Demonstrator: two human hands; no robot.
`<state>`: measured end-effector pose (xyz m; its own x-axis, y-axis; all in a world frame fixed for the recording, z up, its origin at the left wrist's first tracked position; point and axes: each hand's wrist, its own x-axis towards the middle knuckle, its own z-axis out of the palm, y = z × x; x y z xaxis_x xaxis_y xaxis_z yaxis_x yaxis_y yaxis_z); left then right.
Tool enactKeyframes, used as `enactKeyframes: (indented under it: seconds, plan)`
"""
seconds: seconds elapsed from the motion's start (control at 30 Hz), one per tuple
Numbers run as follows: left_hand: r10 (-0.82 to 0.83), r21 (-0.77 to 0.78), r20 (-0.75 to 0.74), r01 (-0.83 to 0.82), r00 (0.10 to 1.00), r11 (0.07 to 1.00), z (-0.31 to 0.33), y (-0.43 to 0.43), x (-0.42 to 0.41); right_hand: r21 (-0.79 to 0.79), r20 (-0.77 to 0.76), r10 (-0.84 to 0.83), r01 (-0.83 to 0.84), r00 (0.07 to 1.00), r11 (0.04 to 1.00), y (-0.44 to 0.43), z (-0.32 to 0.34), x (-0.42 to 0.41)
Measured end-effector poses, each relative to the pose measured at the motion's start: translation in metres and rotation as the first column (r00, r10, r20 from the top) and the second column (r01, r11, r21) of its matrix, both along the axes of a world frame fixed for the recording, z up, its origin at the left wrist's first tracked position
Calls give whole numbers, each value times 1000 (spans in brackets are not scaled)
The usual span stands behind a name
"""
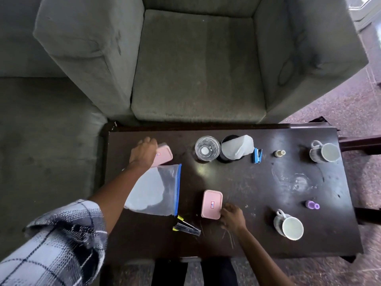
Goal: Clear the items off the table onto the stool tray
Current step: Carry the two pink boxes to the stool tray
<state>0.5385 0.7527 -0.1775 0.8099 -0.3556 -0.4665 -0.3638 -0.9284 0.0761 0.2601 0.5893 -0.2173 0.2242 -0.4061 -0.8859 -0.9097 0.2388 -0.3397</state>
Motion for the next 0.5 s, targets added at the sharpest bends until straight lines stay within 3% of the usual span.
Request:
enactKeyframes:
  seconds: [0.13, 0.2, 0.33, 0.4, 0.5]
  plan:
    - [170, -203, 136, -141, 976, 969, 12, 18, -10, -113, -29, 43, -46, 999, 993, 16, 1, 5]
    - [293, -378, 122, -228, 948, 897, 20, 27, -16, -148, -25, 18, -22, 1000, 989, 22, 2, 5]
    - [453, -623, -105, -413, 886, 664, 53, 48, -34, -175, 4, 20, -19, 1000, 984, 26, 18, 0]
    - [495, -646, -270, -537, 826, 542, 77, 58, -53, -175, 22, 26, -22, 999, 984, 27, 35, -5]
    - [486, -606, -418, -634, 768, 480, 109, 71, -87, -183, 57, 91, -79, 994, 980, 29, 70, -18]
